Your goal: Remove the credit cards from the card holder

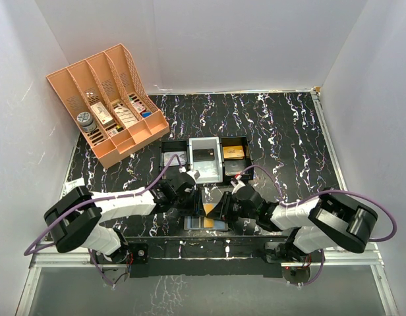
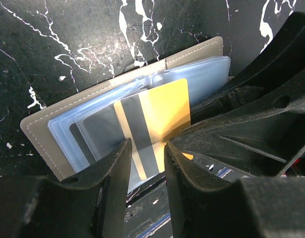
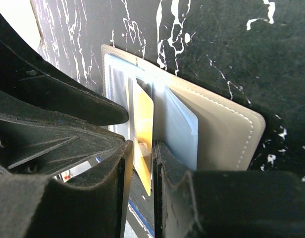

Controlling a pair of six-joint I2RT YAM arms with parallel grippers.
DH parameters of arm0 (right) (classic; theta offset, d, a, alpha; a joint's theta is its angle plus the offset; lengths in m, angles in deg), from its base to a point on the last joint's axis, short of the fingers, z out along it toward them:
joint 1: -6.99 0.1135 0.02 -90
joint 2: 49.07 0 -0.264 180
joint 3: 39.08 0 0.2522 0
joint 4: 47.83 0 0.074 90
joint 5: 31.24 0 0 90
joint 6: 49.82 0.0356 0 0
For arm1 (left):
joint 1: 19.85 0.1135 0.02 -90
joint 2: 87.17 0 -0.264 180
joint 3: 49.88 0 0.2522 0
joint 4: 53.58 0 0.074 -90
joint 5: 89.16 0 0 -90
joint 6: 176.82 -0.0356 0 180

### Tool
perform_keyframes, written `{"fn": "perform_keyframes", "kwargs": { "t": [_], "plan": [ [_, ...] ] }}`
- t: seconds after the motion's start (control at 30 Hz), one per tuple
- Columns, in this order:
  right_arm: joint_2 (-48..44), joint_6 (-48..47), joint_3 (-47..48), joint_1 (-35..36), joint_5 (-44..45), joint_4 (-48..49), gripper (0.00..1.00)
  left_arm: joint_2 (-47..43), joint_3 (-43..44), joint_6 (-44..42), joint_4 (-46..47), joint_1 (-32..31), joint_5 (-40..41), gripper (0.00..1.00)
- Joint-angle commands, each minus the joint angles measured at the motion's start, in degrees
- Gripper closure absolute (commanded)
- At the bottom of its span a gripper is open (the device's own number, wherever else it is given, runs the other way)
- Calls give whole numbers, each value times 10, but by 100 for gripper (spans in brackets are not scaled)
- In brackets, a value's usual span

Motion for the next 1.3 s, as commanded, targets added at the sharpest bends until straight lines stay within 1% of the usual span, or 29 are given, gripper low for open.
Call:
{"fn": "perform_keyframes", "kwargs": {
  "t": [0.0,0.13,0.23,0.33,0.4,0.57,0.7,0.73,0.83,0.9,0.97,1.03,1.13,1.2,1.27],
  "plan": [
    [25,5,-3,-1,-25,82,81,11,-33,6,-40,-11,15,68],
    [14,9,-13,-3,-20,84,95,11,-25,2,-54,-12,24,70],
    [-19,1,-24,-16,-12,53,99,6,-23,-3,-68,-12,33,70],
    [-43,-17,-25,-30,-19,14,100,4,-23,-5,-73,-12,36,71],
    [-49,-22,-23,-35,-26,-3,97,5,-23,-8,-70,-12,31,71],
    [-40,-17,-21,-35,-29,2,81,2,-26,-4,-56,-12,24,73],
    [-40,-12,-16,-36,-17,-10,72,3,-22,-6,-65,-12,31,74],
    [-42,-11,-17,-36,-11,-14,71,5,-22,-7,-66,-12,31,74],
    [-49,-4,-19,-37,-1,-19,70,9,-21,-7,-66,-12,28,74],
    [-52,1,-22,-38,4,-16,74,9,-22,-6,-64,-12,27,75],
    [-50,10,-22,-40,-1,-7,81,8,-22,-5,-63,-12,26,75],
    [-44,20,-23,-41,-11,7,85,5,-24,-7,-60,-12,25,75],
    [-39,28,-22,-41,-21,27,99,0,-25,-8,-59,-12,23,75],
    [-55,13,-13,-41,-12,-9,100,-6,-25,-6,-66,-12,30,76],
    [-87,-11,0,-41,12,-71,100,-18,-27,-4,-71,-12,40,75]
  ]
}}
